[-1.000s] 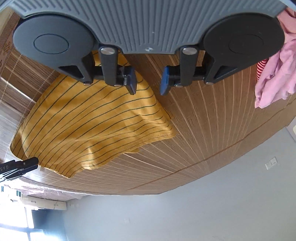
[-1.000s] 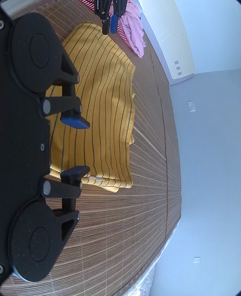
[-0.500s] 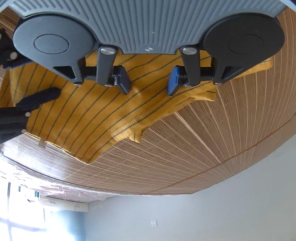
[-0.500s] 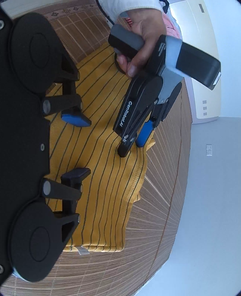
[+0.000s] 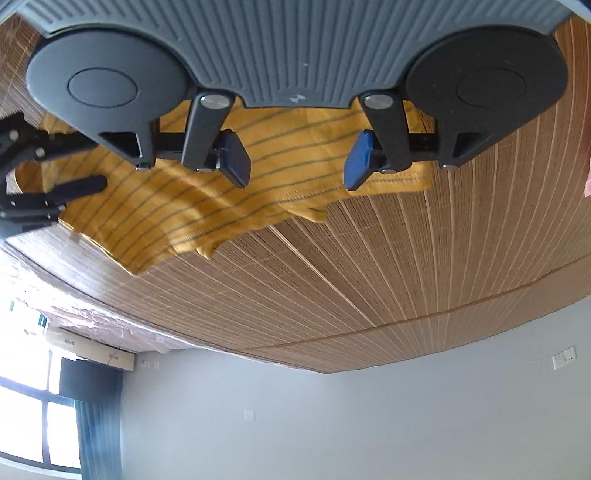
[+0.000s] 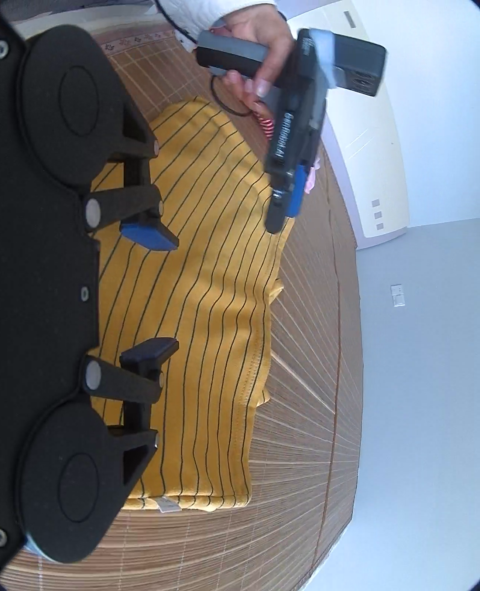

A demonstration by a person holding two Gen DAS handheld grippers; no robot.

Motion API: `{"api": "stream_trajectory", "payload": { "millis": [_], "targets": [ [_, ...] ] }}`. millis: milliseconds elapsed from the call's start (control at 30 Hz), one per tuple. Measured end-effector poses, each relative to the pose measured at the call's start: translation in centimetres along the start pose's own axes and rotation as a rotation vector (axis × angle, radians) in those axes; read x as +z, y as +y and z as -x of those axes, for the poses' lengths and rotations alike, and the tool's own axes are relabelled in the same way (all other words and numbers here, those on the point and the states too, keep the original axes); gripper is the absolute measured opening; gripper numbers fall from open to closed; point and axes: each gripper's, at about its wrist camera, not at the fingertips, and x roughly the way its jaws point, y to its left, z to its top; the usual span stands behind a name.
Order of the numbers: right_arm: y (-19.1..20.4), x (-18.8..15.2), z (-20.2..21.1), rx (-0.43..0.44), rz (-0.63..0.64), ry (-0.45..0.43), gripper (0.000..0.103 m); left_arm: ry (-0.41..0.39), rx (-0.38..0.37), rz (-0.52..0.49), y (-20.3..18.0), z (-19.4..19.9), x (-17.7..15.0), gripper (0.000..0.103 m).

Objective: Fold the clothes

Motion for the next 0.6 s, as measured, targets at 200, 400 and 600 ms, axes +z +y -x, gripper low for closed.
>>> {"api": "stream_trajectory", "payload": {
  "millis": [200,400,600],
  "targets": [
    [-0.2,-0.3,-0.1,-0.107,0.079,0.049,0.054,0.033,0.083,-0.057,-1.0,1.6,-5.4,0.064],
    [-2.7,-0.3,1.9,-0.236,0.038,0.045,0.055,0.071,0.229,0.009,3.1,5.4,-6.8,0.064],
    [-0.7,-0.2,3.0,-0.226,0.061,-0.050,0.056,0.051,0.252,-0.035,4.2,8.8,-6.3,0.064]
  ]
}}
